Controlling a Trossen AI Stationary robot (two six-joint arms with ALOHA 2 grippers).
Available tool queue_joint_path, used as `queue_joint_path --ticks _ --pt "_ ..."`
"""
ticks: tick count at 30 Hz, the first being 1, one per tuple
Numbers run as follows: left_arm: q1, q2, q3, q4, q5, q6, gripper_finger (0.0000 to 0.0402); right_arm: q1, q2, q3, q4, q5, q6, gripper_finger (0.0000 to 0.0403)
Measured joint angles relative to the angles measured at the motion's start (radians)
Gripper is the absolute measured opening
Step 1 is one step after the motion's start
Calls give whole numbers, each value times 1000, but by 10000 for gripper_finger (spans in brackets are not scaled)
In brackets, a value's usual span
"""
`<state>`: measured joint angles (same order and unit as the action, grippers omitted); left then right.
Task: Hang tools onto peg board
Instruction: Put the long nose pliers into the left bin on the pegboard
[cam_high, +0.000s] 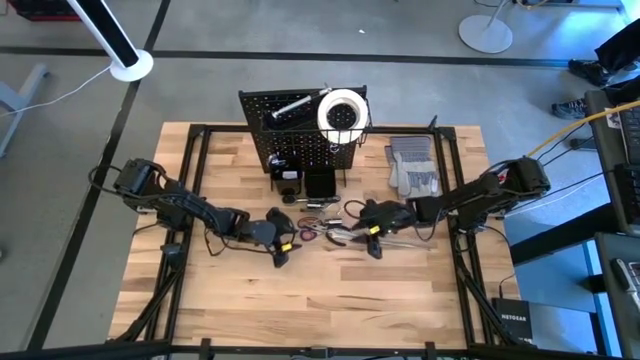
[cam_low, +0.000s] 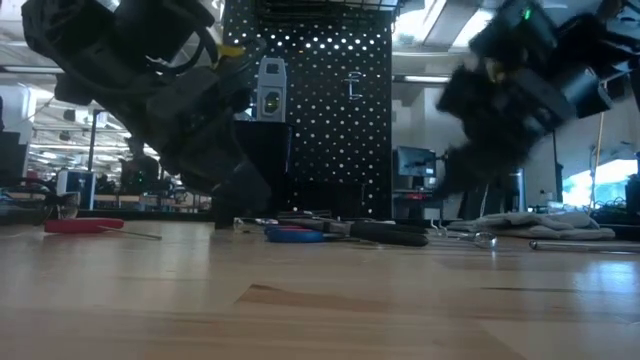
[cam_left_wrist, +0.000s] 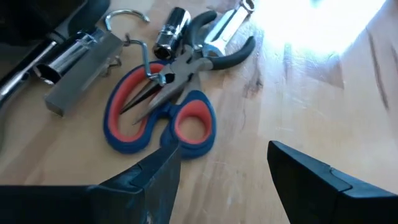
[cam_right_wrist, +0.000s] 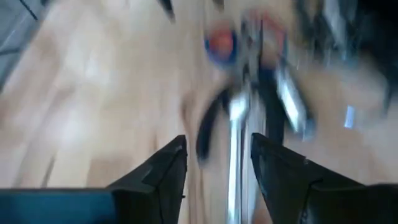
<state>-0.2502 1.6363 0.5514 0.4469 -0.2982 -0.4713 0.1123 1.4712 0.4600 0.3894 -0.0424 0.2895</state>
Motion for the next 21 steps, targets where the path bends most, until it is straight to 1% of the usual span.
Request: queue_joint_path --ticks 3,5,7,10,15,18,21 --pt "4 0 -3 4 0 0 225 -1 34 0 73 75 -33 183" --pt "4 0 -5 2 0 0 225 -4 68 -2 75 144 -36 183" --pt "3 0 -5 -1 0 0 225 -4 102 -2 79 186 -34 183" --pt "1 0 -5 -3 0 -3 225 -2 155 -2 94 192 -25 180" --pt "2 0 -5 -3 -1 -3 225 -1 226 -2 176 182 -21 155" --pt "1 1 -5 -6 -1 -14 225 -1 251 -1 208 222 -21 135" --pt "2 1 -5 -12 -1 -24 225 -1 266 1 216 262 -28 105"
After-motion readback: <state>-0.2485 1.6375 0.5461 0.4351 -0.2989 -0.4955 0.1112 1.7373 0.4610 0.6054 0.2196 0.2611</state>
